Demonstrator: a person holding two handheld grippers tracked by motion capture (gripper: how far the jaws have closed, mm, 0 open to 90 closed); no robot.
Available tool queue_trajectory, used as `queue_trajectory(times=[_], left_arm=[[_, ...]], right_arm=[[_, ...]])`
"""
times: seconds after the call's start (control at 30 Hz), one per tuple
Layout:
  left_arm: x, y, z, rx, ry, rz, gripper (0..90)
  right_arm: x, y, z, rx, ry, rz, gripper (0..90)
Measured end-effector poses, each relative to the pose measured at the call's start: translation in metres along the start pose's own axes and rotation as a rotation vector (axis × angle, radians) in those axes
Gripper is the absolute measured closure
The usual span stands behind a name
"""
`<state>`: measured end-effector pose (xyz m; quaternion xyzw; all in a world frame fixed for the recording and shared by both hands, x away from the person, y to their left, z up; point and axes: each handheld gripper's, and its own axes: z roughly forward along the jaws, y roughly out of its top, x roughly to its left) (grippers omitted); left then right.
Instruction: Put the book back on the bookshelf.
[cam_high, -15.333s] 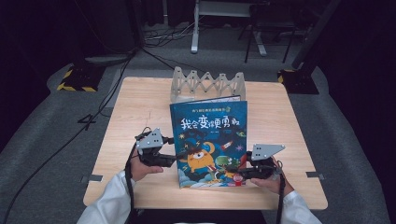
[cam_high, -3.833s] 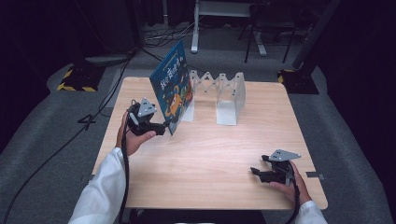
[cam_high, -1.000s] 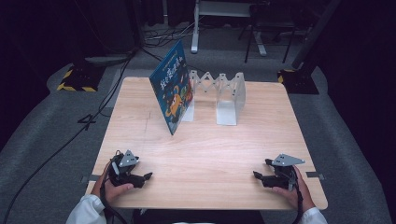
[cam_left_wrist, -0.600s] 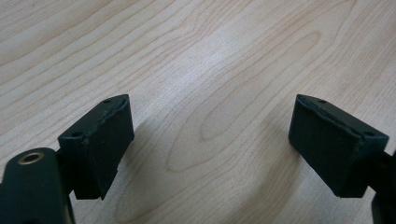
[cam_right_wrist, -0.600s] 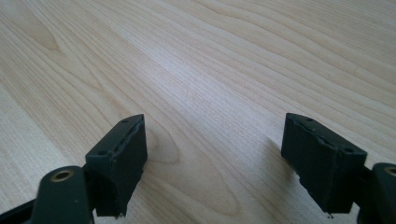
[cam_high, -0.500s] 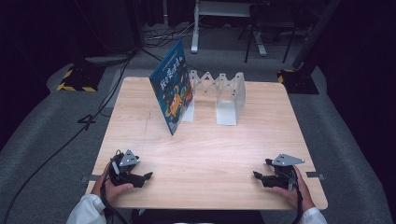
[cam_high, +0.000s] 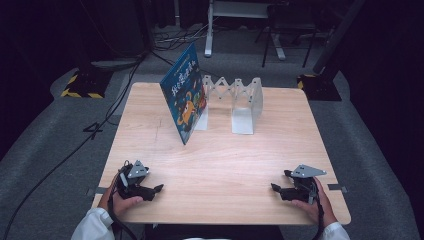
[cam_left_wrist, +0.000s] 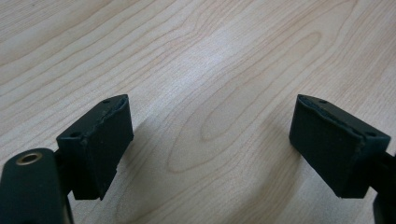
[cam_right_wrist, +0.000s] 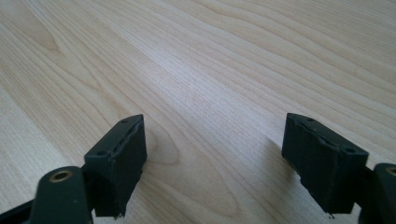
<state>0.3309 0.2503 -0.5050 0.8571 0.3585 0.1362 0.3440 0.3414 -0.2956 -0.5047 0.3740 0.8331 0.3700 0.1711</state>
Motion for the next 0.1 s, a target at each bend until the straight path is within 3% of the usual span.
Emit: queue_trajectory(times=[0.1], left_arm=[[0.0002,0.0001,0.0001,0.000,-0.002,0.001,13.8]], right_arm=[[0.0000,0.0000,0.0000,0.000,0.000,0.000,22.3]])
